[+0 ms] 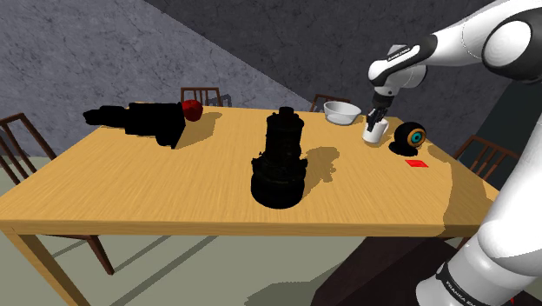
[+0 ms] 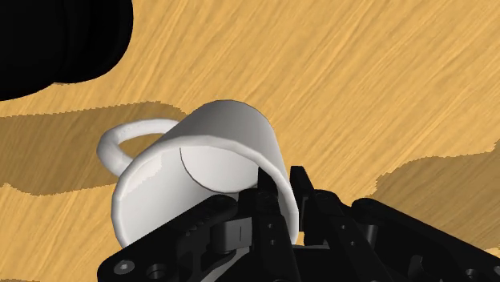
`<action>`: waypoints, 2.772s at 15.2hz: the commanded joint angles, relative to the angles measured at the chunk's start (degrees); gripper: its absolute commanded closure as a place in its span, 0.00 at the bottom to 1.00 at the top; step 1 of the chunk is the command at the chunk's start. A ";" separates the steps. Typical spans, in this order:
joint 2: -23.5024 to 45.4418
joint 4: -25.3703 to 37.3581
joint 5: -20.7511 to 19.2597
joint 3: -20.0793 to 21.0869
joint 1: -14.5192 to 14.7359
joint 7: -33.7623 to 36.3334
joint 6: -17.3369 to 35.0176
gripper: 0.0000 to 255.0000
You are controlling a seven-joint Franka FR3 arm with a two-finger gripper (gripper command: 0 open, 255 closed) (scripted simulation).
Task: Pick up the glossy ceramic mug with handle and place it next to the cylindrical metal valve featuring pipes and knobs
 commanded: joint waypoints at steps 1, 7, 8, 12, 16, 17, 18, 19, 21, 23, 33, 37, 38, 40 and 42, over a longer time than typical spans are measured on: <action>-0.67 0.83 -0.38 -0.14 0.02 0.12 -1.43 1.00; -2.27 3.63 -1.31 -0.33 0.20 0.70 -5.66 1.00; -2.50 4.14 -1.43 -0.36 0.23 0.78 -6.38 1.00; -3.28 6.33 -1.87 -0.44 0.29 1.05 -9.27 1.00; -3.86 8.75 -2.20 -0.49 0.33 1.24 -12.21 1.00; -3.97 9.39 -2.26 -0.51 0.33 1.27 -12.95 1.00; -4.07 10.05 -2.31 -0.52 0.33 1.31 -13.69 1.00; -4.15 10.72 -2.36 -0.53 0.33 1.33 -14.44 1.00; -4.28 12.11 -2.44 -0.56 0.32 1.37 -15.94 1.00; -4.35 13.56 -2.49 -0.58 0.30 1.39 -17.46 1.00; -3.82 21.91 -2.28 -0.75 -0.02 1.23 -25.33 1.00; -3.14 25.85 -1.96 -0.86 -0.29 1.04 -28.65 1.00; -2.92 26.89 -1.86 -0.89 -0.37 0.98 -29.50 1.00; -2.43 29.07 -1.63 -0.95 -0.56 0.85 -31.23 1.00; -1.85 31.37 -1.35 -1.03 -0.79 0.69 -33.01 1.00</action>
